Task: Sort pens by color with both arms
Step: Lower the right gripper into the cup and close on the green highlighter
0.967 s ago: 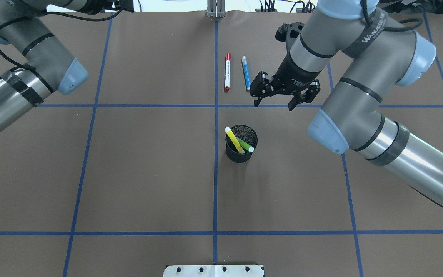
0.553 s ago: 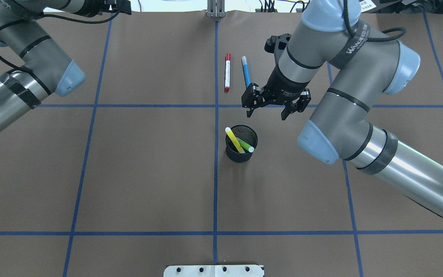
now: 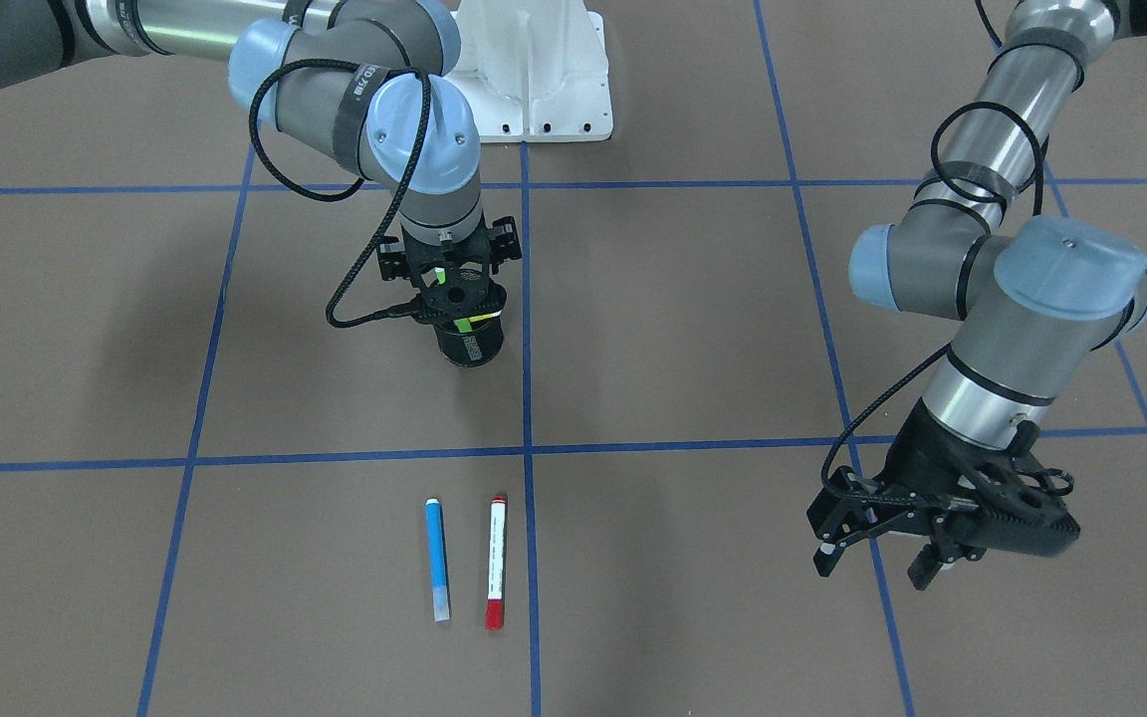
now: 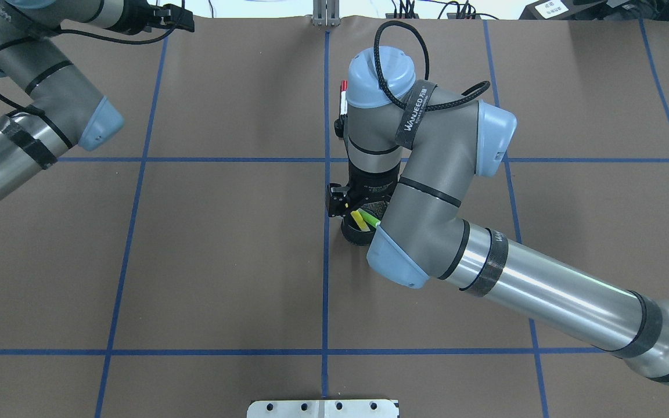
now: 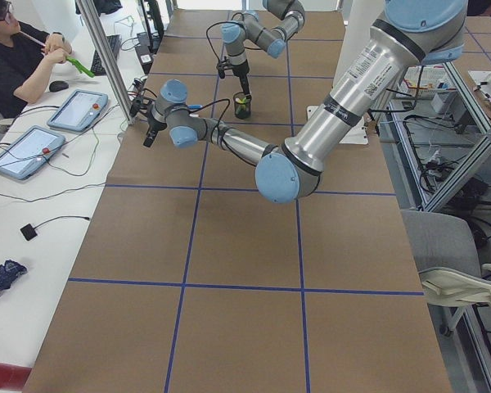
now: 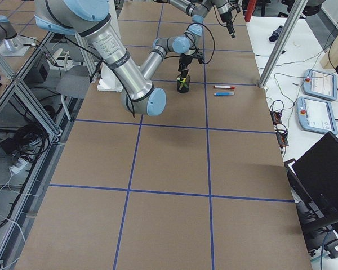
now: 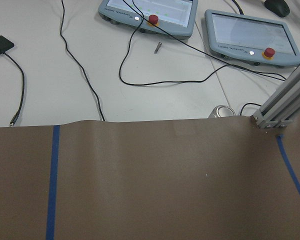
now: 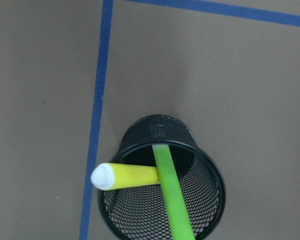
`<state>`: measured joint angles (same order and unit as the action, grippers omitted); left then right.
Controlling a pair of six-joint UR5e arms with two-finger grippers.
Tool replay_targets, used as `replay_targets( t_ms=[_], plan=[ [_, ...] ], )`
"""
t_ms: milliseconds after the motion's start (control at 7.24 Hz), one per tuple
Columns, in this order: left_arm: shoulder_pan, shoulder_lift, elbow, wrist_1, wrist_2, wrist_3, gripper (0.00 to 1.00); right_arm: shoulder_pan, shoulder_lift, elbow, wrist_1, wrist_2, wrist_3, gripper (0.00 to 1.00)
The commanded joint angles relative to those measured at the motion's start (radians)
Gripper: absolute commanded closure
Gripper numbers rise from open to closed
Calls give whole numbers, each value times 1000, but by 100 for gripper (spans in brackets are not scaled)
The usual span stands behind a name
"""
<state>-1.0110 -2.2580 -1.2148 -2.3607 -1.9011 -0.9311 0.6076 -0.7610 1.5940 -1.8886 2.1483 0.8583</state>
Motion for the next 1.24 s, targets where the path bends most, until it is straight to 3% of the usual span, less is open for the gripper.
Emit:
replay_targets(
  t_ms=[0, 553, 1105],
  plan=[
    [0, 0, 1, 1, 1, 0, 0, -2, -12, 1, -1, 7, -13, 24],
    [3, -2, 1, 1, 1, 0, 0, 21, -29, 9, -1, 34, -62, 58],
    [3, -2, 1, 0, 1, 0, 0, 21, -40, 20, -1, 41, -62, 57]
  ],
)
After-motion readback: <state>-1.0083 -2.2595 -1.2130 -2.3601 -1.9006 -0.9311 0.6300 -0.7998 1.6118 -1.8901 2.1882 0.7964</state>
